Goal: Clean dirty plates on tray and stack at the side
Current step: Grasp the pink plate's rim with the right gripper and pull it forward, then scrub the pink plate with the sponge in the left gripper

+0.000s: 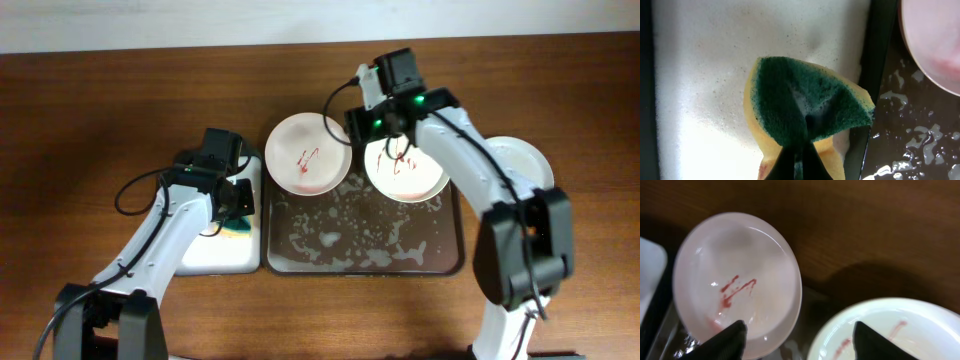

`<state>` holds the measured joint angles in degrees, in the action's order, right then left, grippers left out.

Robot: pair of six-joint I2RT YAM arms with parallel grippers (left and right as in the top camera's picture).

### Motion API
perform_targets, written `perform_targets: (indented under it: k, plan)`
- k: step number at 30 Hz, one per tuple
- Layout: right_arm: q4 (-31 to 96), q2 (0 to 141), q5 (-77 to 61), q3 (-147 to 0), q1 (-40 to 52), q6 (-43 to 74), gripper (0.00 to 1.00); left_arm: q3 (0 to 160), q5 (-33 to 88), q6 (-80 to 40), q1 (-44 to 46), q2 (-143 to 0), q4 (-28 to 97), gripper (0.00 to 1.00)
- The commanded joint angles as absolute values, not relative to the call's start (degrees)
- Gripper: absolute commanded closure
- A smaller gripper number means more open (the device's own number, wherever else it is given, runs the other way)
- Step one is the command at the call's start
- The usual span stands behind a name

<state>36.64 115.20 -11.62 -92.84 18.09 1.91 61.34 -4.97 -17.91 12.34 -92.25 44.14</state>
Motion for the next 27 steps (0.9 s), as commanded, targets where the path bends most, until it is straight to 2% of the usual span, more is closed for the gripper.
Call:
perform_targets:
  k: [1, 8, 12, 14, 22, 27]
  plan:
    - [34.6, 119.8, -11.3, -93.3, 20.0, 2.4, 0.37, 61.8, -5.2, -17.1, 11.9, -91.3, 44.0, 1.0]
    - [31.5, 125.8, -11.3, -93.3, 20.7, 5.0, 0.52, 61.8, -5.2, -17.1, 11.9, -91.3, 44.0, 1.0]
    - [33.0, 126.5, -11.4, -93.4, 20.7, 6.3, 0.85, 61.8, -5.2, -17.1, 11.9, -91.3, 44.0, 1.0]
    - [35.3, 125.7, -11.3, -94.0, 20.6, 6.3, 0.96, 61.8, -5.2, -17.1, 11.9, -91.3, 44.0, 1.0]
    - [62.2, 120.2, -11.4, -96.6, 20.6, 10.0, 0.96, 61.8, -4.9, -17.0, 11.9, -91.3, 43.8, 1.0]
    - [62.6, 120.4, -11.8, -89.8, 21.4, 10.0, 0.96, 61.8, 7.6, -17.0, 13.3, -91.3, 40.4, 1.0]
